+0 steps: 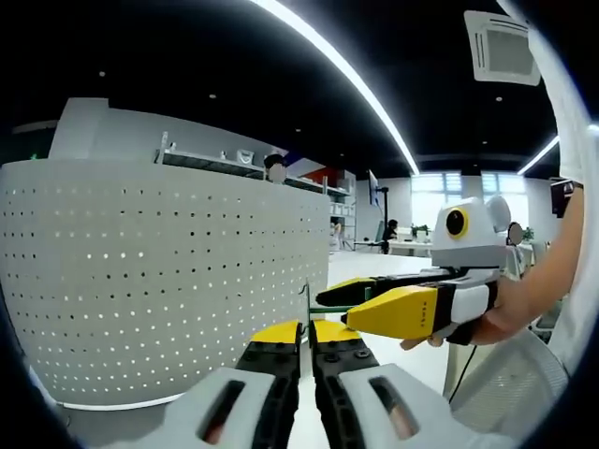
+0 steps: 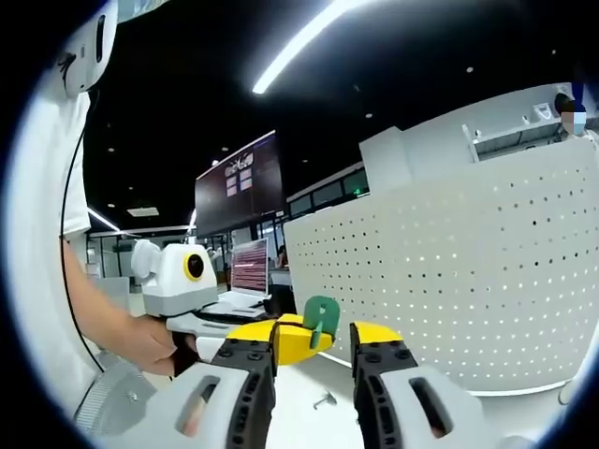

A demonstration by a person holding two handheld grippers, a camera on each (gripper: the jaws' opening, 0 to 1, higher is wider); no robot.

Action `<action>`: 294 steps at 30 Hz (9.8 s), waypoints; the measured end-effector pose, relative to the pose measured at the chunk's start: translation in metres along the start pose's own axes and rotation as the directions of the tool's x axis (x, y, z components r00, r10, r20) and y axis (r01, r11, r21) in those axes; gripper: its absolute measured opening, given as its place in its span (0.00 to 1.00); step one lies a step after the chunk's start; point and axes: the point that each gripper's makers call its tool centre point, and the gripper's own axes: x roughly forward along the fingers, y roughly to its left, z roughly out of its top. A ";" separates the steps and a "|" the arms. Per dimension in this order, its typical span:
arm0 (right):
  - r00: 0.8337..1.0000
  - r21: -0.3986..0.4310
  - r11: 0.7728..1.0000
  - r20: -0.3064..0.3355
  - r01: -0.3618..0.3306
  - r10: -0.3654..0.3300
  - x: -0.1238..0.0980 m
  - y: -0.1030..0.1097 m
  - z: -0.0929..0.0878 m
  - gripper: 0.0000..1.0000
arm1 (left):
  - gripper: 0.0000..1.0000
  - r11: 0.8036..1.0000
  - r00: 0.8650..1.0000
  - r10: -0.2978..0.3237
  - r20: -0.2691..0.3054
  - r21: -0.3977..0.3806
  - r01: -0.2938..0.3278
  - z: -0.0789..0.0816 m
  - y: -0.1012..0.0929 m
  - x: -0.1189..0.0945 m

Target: Insert the hook assembly into the mounting plate slot until the hook locks in place.

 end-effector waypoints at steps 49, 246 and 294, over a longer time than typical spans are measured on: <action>0.997 0.036 0.996 -0.004 0.082 -0.082 0.002 -0.003 0.006 0.00 | 0.04 0.999 1.000 0.001 0.012 0.039 -0.001 0.006 -0.005 0.002; 0.755 -0.091 0.750 0.104 0.655 -0.647 0.182 -0.125 0.079 0.02 | 0.67 0.961 0.961 0.276 -0.011 -0.026 -0.277 -0.023 0.085 -0.091; 0.900 -0.057 0.902 0.110 0.429 -0.421 0.174 -0.094 0.076 0.55 | 0.67 0.957 0.957 0.289 -0.018 -0.013 -0.289 -0.021 0.084 -0.098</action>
